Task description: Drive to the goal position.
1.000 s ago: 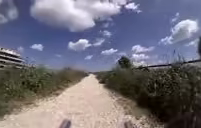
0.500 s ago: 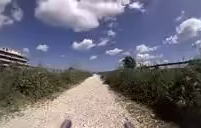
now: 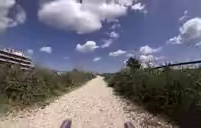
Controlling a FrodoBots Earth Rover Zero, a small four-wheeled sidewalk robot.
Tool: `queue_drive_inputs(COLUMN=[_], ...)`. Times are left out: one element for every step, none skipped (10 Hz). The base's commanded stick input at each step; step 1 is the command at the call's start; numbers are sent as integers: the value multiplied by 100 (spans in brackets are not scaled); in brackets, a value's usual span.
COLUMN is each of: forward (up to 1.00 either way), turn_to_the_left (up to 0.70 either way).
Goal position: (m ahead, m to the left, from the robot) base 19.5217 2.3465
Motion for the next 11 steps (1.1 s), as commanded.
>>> queue_drive_inputs(forward=[85,85,85,85,85,85,85,85,85,85,85], turn_to_the_left=[-18,-30,-7,-2,0,-31,-30,-1,-12,-25,-23])
